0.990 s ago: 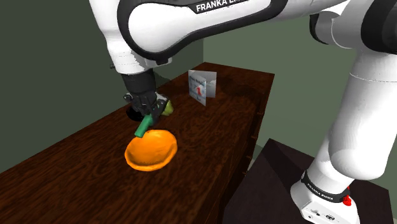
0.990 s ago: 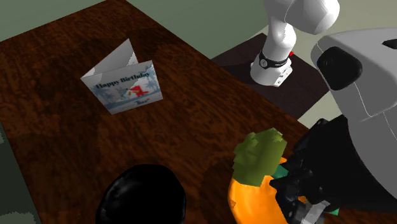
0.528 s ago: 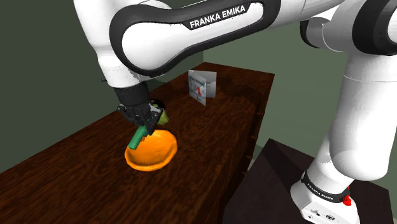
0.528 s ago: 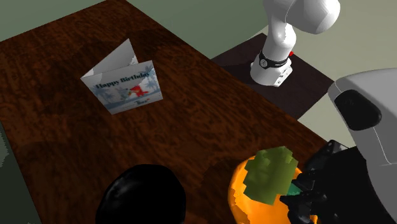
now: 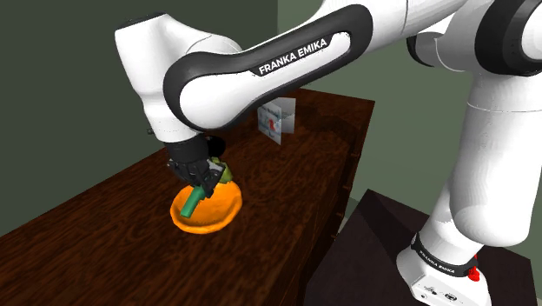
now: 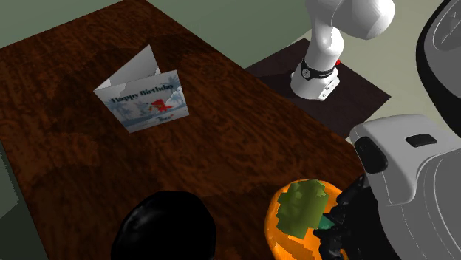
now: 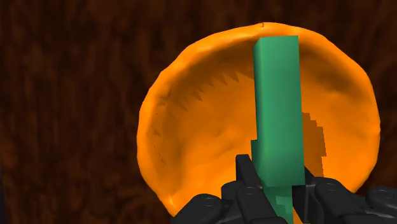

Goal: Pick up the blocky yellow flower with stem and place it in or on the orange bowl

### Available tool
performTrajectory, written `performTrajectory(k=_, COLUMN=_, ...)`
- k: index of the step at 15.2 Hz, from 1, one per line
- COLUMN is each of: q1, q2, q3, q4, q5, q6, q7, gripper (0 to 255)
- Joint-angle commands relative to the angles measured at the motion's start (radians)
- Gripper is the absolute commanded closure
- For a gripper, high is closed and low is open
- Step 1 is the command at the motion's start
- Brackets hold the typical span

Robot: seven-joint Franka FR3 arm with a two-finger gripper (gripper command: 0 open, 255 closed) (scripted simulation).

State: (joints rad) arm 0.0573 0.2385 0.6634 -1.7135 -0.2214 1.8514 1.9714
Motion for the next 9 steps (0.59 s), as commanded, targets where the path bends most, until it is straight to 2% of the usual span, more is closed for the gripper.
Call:
performTrajectory(k=1, q1=0.001, q2=0.003, q3=-0.001, q4=-0.009, q5=-0.003, q6=0.011, q7=0.003, gripper=255)
performTrajectory(k=8, q1=0.001, q2=0.003, q3=-0.001, q4=-0.009, q5=-0.003, q6=0.011, q7=0.003, gripper=255)
performTrajectory(k=9, q1=0.001, q2=0.003, q3=-0.001, q4=-0.009, q5=-0.003, q6=0.011, q7=0.003, gripper=0)
